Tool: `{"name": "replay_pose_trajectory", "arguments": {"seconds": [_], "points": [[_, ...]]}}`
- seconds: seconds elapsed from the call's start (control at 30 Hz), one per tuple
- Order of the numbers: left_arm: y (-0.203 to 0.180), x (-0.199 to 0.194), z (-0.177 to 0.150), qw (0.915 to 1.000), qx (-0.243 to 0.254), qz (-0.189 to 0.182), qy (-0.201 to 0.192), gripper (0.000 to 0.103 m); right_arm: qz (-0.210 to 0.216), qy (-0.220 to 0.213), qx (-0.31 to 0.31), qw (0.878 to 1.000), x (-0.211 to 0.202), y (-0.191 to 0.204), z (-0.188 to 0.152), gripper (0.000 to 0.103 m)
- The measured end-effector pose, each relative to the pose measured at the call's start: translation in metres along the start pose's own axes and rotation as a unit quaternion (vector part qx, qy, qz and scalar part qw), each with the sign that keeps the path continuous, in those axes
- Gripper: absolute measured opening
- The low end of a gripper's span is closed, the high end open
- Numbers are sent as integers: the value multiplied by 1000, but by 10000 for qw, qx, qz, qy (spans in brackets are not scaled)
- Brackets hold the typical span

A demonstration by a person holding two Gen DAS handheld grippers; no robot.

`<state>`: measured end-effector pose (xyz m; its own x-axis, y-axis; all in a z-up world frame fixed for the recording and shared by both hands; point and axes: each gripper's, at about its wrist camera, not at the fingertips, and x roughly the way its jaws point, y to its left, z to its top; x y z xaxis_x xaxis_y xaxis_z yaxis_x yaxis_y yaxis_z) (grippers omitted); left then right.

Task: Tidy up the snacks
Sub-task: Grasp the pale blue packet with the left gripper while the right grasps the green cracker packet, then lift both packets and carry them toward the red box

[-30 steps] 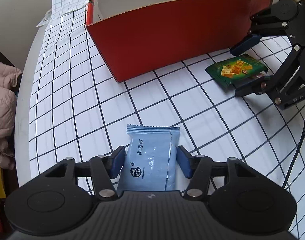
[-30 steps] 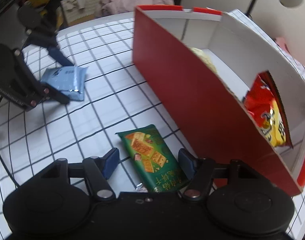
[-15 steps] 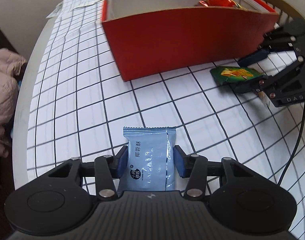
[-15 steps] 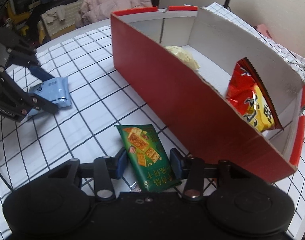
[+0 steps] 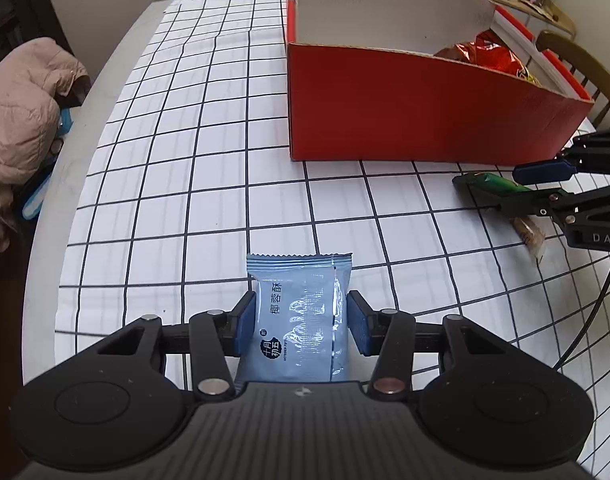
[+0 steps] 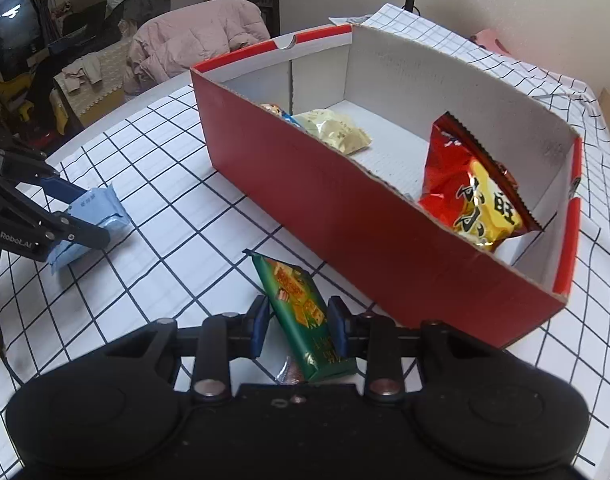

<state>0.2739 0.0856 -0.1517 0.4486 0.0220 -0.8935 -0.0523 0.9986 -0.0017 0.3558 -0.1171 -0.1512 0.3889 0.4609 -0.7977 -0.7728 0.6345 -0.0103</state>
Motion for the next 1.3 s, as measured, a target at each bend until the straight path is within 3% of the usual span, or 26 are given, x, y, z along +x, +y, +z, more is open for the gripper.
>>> {"name": "replay_pose_trajectory", "arguments": {"seconds": [0.37,0.47,0.67,0.83,1.1,1.3], "points": [[-2,-7,-2,9999,-99,-88,-26,47,76,85,35,9999,-2,5,-2,33],[-3,-7,-1,9998,-154,-126,-26,47,310,77,1,9995,-3,3,-3,33],[-3,-7,1,9995,-236,-181,-47,47,340,334,-545,9974,3,1,2,37],[-5,-7,5,9993,-283,-222,-113,47,294,400,-841,9952,9,-6,3,47],[-2,-2,8,9990,-363,-244,-100,47,177,504,-1197,9914,25,-5,0,50],[-1,-1,7,9988,-403,-271,-81,47,448,442,-633,9960,27,-19,-1,58]]}}
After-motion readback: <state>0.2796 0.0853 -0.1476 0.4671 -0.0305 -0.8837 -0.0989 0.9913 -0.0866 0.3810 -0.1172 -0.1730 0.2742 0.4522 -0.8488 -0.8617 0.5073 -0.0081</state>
